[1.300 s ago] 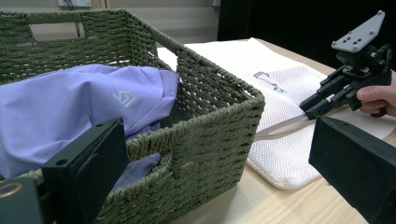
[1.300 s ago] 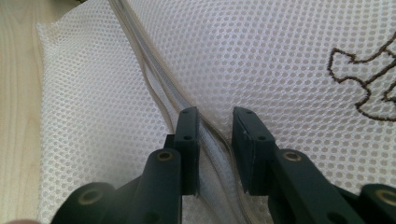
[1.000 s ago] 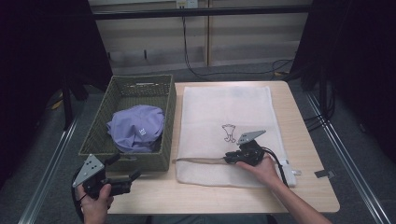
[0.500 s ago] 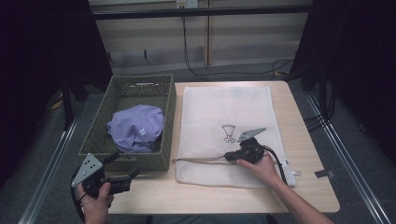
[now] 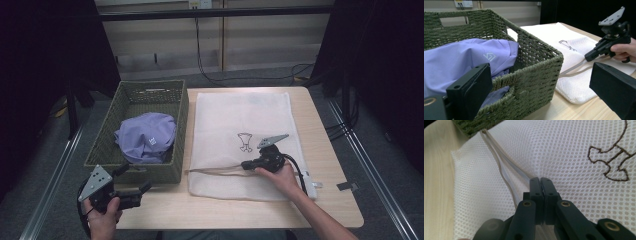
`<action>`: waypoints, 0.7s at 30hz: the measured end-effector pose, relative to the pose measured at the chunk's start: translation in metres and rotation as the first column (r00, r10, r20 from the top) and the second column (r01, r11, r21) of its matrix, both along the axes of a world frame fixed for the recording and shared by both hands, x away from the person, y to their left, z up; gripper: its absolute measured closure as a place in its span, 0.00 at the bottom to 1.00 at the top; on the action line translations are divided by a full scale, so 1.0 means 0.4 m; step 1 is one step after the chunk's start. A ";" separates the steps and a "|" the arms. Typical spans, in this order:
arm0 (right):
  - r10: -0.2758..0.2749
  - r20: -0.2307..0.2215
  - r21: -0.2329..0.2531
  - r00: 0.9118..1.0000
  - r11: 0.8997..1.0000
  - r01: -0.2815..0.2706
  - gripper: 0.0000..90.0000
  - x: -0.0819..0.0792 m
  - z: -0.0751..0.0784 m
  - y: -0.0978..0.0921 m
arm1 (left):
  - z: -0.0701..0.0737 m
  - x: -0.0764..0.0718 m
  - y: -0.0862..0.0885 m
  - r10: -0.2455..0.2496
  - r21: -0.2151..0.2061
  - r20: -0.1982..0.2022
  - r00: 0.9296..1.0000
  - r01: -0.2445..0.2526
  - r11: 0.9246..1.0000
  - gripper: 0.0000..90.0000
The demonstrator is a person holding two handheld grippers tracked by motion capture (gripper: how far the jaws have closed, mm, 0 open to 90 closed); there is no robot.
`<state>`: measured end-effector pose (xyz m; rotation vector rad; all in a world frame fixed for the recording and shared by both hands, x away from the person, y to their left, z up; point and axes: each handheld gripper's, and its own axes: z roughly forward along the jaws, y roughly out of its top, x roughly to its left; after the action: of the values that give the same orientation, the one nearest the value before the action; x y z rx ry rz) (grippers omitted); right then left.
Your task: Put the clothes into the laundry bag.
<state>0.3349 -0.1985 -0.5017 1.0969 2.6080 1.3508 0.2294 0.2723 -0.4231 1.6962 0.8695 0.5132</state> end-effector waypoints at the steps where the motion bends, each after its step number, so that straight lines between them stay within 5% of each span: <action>1: -0.001 0.006 0.006 1.000 1.000 0.001 0.99 -0.002 0.005 -0.003 | 0.000 0.000 0.000 0.006 0.003 0.000 1.000 -0.006 1.000 0.05; 21: -0.045 0.072 0.081 0.996 0.996 0.039 0.99 -0.010 0.060 -0.037 | -0.001 0.006 0.000 0.013 0.008 0.007 1.000 -0.013 1.000 0.05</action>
<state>0.3309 -0.2133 -0.4775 1.0826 2.4862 1.4679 0.2318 0.2723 -0.4237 1.6962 0.8749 0.5320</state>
